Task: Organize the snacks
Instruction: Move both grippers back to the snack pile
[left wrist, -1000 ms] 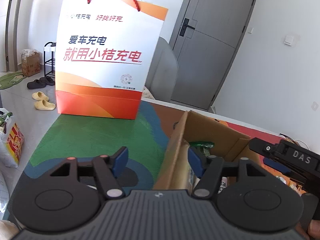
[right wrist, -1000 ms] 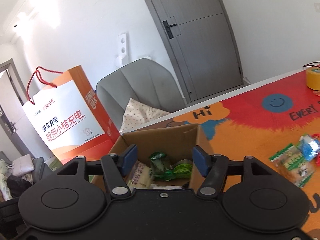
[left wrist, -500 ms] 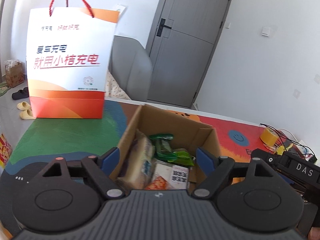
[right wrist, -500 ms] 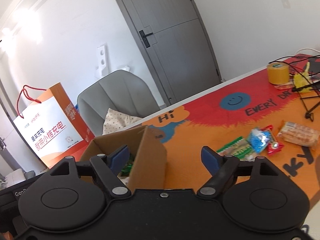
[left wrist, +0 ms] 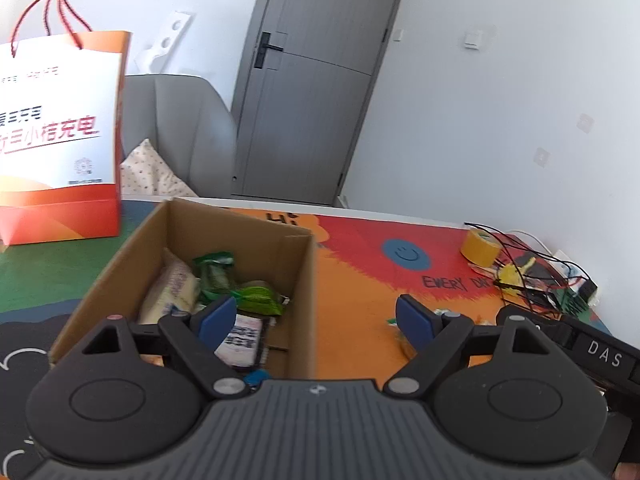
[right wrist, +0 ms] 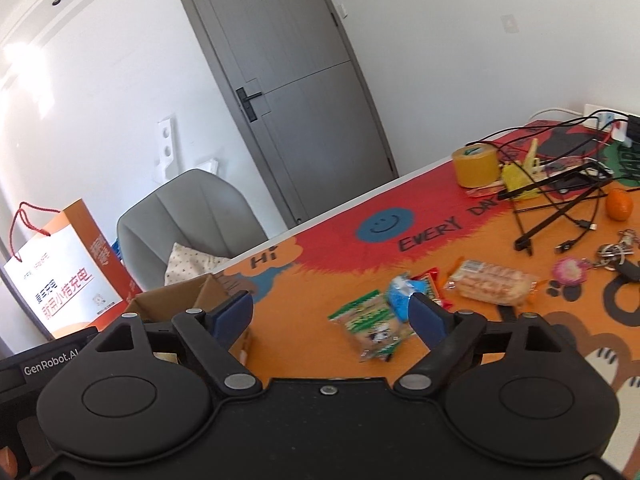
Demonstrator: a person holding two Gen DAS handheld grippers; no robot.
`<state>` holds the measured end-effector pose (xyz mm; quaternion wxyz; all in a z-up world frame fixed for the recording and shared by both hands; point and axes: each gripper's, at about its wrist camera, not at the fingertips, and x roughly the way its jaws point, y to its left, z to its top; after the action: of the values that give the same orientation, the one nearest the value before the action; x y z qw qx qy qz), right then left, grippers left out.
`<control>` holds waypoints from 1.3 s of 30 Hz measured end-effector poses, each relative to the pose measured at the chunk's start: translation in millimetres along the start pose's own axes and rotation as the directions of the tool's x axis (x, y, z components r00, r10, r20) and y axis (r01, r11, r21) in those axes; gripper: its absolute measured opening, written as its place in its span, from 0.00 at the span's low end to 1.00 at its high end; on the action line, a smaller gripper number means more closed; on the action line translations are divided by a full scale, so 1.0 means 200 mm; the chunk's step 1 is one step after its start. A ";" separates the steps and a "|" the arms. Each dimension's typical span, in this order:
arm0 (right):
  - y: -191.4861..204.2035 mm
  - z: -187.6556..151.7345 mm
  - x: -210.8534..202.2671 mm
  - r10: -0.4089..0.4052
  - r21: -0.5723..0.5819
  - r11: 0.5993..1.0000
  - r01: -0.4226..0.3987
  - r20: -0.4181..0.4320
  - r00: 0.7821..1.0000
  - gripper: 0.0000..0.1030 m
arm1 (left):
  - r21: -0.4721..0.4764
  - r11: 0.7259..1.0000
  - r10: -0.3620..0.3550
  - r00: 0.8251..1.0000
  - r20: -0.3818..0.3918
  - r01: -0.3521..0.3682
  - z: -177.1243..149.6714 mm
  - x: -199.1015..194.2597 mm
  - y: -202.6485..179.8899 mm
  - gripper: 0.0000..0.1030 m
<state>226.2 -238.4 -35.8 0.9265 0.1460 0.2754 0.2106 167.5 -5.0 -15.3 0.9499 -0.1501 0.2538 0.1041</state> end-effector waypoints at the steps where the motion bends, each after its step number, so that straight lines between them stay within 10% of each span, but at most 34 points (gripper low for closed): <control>1: -0.02 0.00 -0.01 -0.006 0.005 1.000 0.006 0.003 1.000 0.83 | 0.008 1.000 -0.007 1.000 -0.003 0.007 0.00 0.01 -0.03 0.84; 39: -0.69 0.08 0.37 -0.062 0.148 0.987 0.065 -0.021 0.998 0.65 | 0.160 0.986 0.063 0.986 -0.157 -0.038 -0.18 0.67 -0.58 0.84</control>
<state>334.2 -326.2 -108.7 0.9171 0.2040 0.3023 0.1611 297.2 -110.0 -87.7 0.9320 -0.0765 0.3410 0.0955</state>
